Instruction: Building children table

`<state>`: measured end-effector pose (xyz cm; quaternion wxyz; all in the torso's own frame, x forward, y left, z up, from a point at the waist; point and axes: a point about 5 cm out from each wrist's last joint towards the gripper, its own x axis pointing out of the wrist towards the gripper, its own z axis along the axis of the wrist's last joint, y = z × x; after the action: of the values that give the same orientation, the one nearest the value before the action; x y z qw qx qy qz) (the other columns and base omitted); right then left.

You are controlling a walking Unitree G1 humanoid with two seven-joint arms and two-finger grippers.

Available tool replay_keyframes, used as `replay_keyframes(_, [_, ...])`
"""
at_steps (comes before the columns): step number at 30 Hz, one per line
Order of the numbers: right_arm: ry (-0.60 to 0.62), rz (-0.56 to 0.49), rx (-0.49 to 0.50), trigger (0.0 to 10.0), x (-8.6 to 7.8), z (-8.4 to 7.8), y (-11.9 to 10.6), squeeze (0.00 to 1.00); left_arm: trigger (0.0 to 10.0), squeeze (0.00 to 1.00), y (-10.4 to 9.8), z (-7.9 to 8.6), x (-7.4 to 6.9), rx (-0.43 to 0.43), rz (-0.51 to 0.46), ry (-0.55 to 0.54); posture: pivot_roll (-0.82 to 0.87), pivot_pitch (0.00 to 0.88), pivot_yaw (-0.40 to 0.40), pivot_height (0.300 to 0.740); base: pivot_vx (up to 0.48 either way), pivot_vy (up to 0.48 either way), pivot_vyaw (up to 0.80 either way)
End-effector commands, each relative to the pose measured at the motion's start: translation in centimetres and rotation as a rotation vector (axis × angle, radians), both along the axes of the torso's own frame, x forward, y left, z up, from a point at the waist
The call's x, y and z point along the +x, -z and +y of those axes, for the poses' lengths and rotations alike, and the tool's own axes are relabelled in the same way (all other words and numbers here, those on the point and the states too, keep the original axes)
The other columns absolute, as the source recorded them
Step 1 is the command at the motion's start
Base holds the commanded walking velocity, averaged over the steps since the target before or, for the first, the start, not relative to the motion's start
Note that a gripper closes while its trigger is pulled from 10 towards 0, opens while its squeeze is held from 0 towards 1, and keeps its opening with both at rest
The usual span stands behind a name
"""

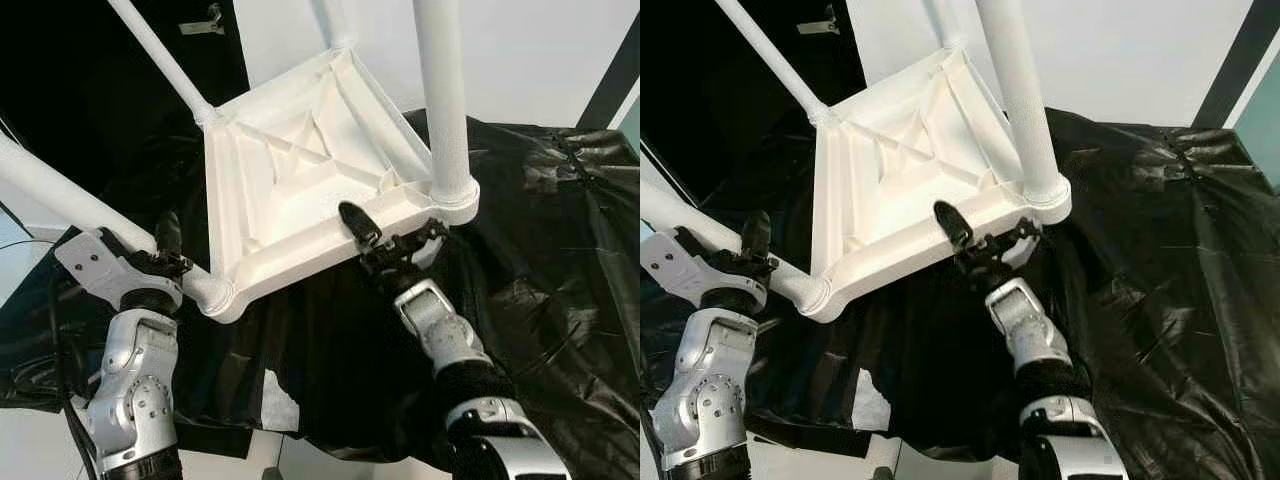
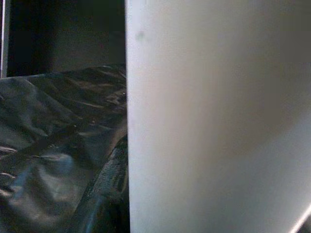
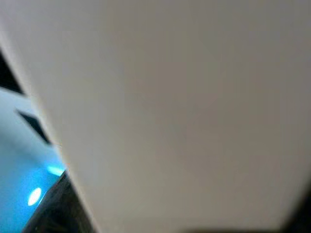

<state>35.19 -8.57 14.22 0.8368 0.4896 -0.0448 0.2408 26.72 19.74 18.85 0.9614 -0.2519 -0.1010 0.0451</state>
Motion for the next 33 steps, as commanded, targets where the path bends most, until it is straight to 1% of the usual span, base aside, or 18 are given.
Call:
replay_keyframes(1, [-0.048,-0.002,0.106,10.0,0.0,4.3,-1.4,0.00,10.0,0.00,1.6,-1.9,0.3,-0.088,0.076,0.119,0.13,0.046,0.021,0.740,0.000,0.000,0.00])
replay_keyframes(9, [-0.059,0.020,0.094,10.0,1.0,5.8,-2.1,0.00,10.0,0.00,1.3,-2.1,0.3,-0.087,0.069,0.131,0.15,0.045,0.029,0.740,0.000,0.000,0.00])
replay_keyframes(10, [-0.069,0.020,0.075,5.5,1.1,6.2,-2.1,0.00,10.0,0.00,1.3,-2.2,0.3,-0.085,0.069,0.133,0.16,0.044,0.026,0.740,0.000,0.000,0.00])
replay_keyframes(14, [-0.073,0.019,0.054,5.5,1.2,6.5,-2.1,0.00,10.0,0.00,1.2,-2.3,0.3,-0.083,0.070,0.134,0.16,0.044,0.026,0.740,0.000,0.000,0.00])
replay_keyframes(15, [-0.075,0.020,0.048,0.0,1.2,6.6,-2.1,0.00,10.0,0.00,1.3,-2.3,0.2,-0.082,0.071,0.133,0.15,0.047,0.022,0.740,0.000,0.000,0.00])
replay_keyframes(23, [-0.059,0.037,0.039,0.0,1.3,6.3,-1.5,0.00,10.0,0.00,1.6,-2.4,0.1,-0.083,0.077,0.135,0.14,0.048,0.016,0.740,0.000,0.000,0.00])
replay_keyframes(29, [-0.035,0.026,0.035,0.0,1.4,5.9,-1.5,0.00,10.0,0.00,1.5,-2.5,0.1,-0.074,0.078,0.144,0.14,0.048,0.014,0.740,0.000,0.000,0.00])
replay_keyframes(30, [-0.029,0.015,0.036,0.0,1.5,5.8,-1.7,0.00,10.0,0.36,1.4,-2.6,0.0,-0.065,0.064,0.165,0.14,0.046,0.013,0.740,0.000,0.000,0.00])
replay_keyframes(32, [-0.029,0.015,0.036,0.0,1.5,5.8,-1.7,0.00,10.0,0.36,1.4,-2.6,0.0,-0.065,0.064,0.165,0.14,0.046,0.013,0.740,0.000,0.000,0.00])
replay_keyframes(33, [-0.024,-0.001,0.031,0.0,1.4,5.7,-1.8,0.00,10.0,1.00,0.9,-2.9,-0.3,-0.070,0.019,0.211,0.13,0.047,0.013,0.740,0.000,0.000,0.00])
